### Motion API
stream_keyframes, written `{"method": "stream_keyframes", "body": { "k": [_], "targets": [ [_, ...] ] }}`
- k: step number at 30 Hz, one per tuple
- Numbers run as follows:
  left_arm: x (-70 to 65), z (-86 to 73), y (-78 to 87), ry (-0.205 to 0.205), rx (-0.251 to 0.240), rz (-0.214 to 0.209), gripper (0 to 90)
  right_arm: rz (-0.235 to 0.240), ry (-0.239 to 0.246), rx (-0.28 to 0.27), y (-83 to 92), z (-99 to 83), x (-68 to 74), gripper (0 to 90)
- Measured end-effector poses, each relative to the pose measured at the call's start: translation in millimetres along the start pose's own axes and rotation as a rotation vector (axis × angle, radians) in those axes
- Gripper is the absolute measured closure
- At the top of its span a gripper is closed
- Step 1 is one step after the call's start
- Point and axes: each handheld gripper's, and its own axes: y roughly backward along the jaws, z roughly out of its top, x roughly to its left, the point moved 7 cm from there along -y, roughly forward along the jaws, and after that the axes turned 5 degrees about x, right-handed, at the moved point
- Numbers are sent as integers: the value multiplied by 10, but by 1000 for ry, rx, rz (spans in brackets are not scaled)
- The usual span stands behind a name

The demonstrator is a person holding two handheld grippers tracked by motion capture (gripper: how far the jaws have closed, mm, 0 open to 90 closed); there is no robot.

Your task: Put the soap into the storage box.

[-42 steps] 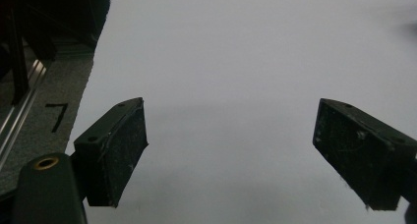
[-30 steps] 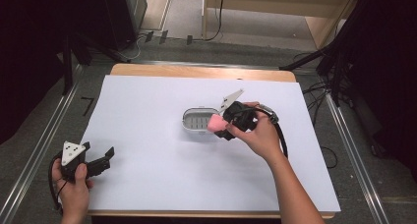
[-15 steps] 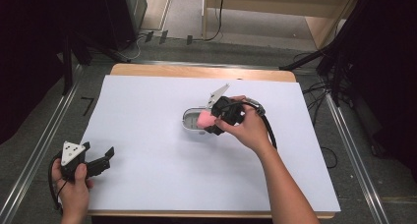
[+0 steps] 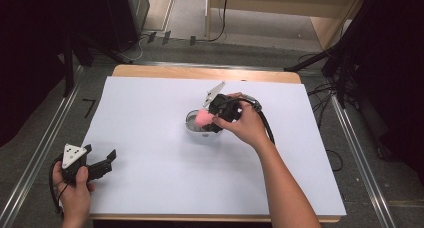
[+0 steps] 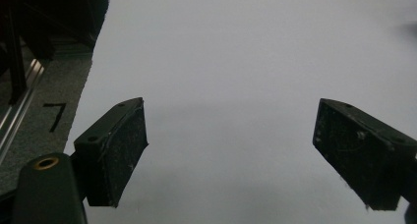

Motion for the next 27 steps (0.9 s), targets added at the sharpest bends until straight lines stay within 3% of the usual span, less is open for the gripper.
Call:
{"method": "stream_keyframes", "body": {
  "k": [11, 17, 27],
  "targets": [
    [3, 0, 0, 8, 0, -7, 138, 12, 22, 6, -73, 82, -55, 386],
    [4, -1, 0, 10, 2, -9, 137, 44, 51, -12, -87, 93, -83, 386],
    [4, -1, -2, 9, 3, -9, 137, 40, 60, -10, -113, 81, -102, 385]
  ]
}}
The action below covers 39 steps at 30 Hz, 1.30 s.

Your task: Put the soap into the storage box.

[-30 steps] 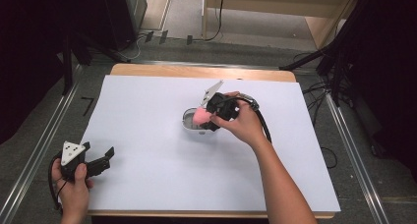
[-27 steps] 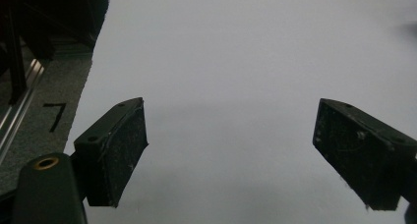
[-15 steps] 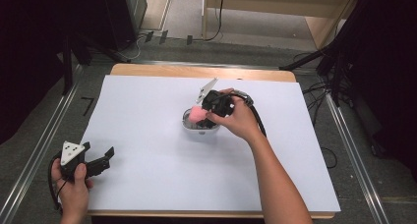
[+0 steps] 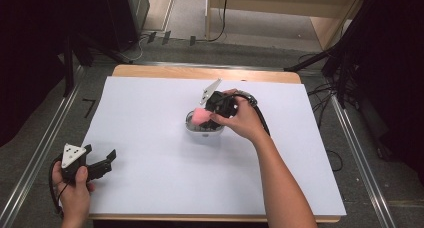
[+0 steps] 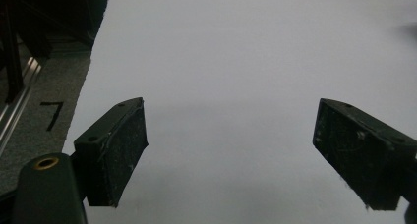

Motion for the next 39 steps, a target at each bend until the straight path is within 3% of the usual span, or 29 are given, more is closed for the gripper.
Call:
{"method": "stream_keyframes", "body": {
  "k": [13, 18, 20, 24, 32, 33, 39],
  "targets": [
    [2, -1, 1, 0, 2, 0, 137, -5, 15, 18, -72, -15, -6, 387],
    [2, -1, 0, 2, 3, 0, 137, -1, 0, 19, -83, -14, -3, 386],
    [3, 0, 0, 3, 2, 0, 137, -7, -17, 15, -86, -15, -11, 381],
    [3, 0, 1, 7, 1, -3, 138, 16, -58, -57, 0, 5, -32, 355],
    [4, -1, -1, 5, 3, -2, 137, -12, -108, -57, 56, -135, -18, 290],
    [3, -1, -2, 4, 3, 0, 138, -27, -146, -69, 71, -200, 0, 255],
    [0, -2, -2, -2, 5, 0, 137, -118, -219, -67, 138, -414, 46, 151]
  ]
}}
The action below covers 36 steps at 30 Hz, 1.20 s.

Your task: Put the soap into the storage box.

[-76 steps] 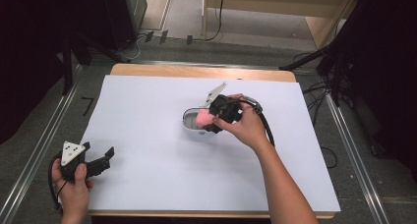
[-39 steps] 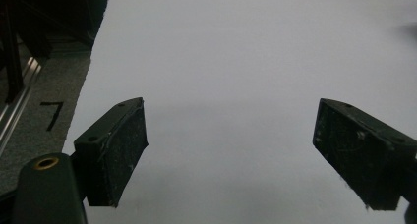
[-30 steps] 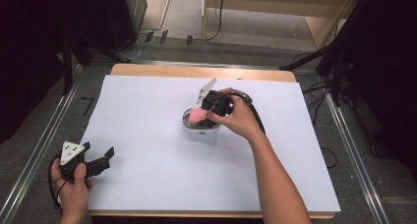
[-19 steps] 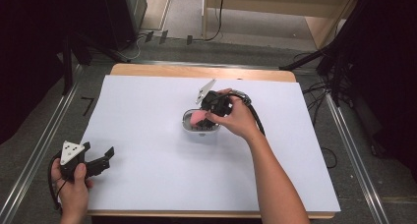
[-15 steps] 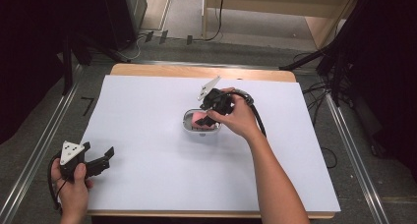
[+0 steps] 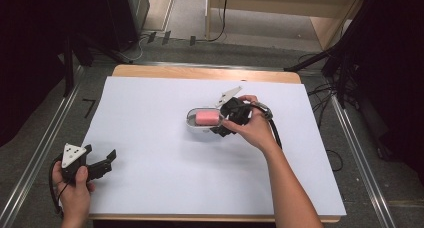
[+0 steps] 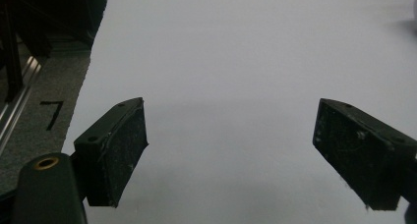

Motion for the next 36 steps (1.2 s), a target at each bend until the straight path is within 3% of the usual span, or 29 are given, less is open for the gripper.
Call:
{"method": "stream_keyframes", "body": {
  "k": [3, 6, 11, 17, 36],
  "targets": [
    [-2, -1, 0, -2, 1, 1, 137, -6, -33, -13, 65, -89, 19, 117],
    [-2, -1, 0, -2, 2, 2, 138, -37, -67, -19, 114, -164, 33, 0],
    [-2, -1, 1, -4, 2, 3, 137, -102, -108, -15, 184, -342, 23, 0],
    [-4, 0, 0, -5, 1, 5, 138, -114, -176, -41, 267, -572, -9, 0],
    [-10, 1, -3, -7, -2, 7, 138, -165, -259, -80, 376, -1065, 7, 0]
  ]
}}
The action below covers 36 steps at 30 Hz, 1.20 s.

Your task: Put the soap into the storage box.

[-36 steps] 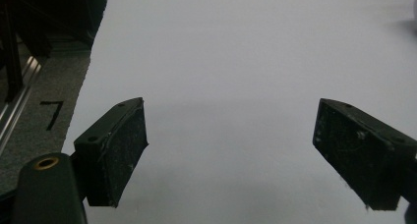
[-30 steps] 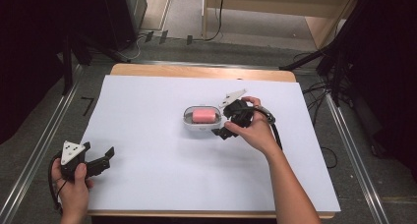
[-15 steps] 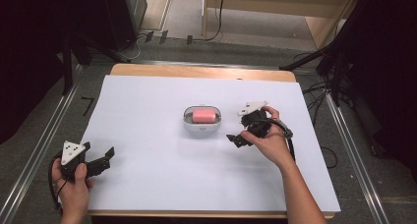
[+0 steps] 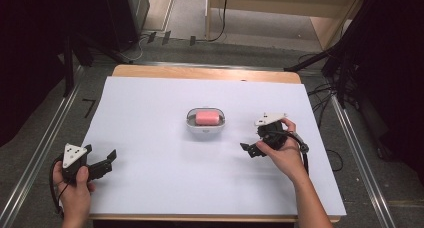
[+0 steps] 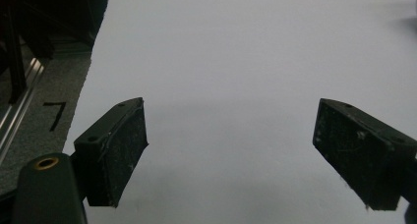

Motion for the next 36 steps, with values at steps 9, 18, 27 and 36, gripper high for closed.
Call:
{"method": "stream_keyframes", "body": {
  "k": [9, 18, 27, 36],
  "targets": [
    [-4, -1, 2, -1, 1, 4, 137, -12, -39, -18, 91, -181, -52, 0],
    [-6, -2, 2, -9, 4, 5, 138, -13, -81, -37, 183, -391, -95, 0],
    [-9, -2, 2, -11, 3, 9, 138, -19, -122, -64, 281, -574, -136, 0],
    [-10, -2, 2, -12, 2, 9, 138, -45, -170, -70, 377, -785, -228, 0]
  ]
}}
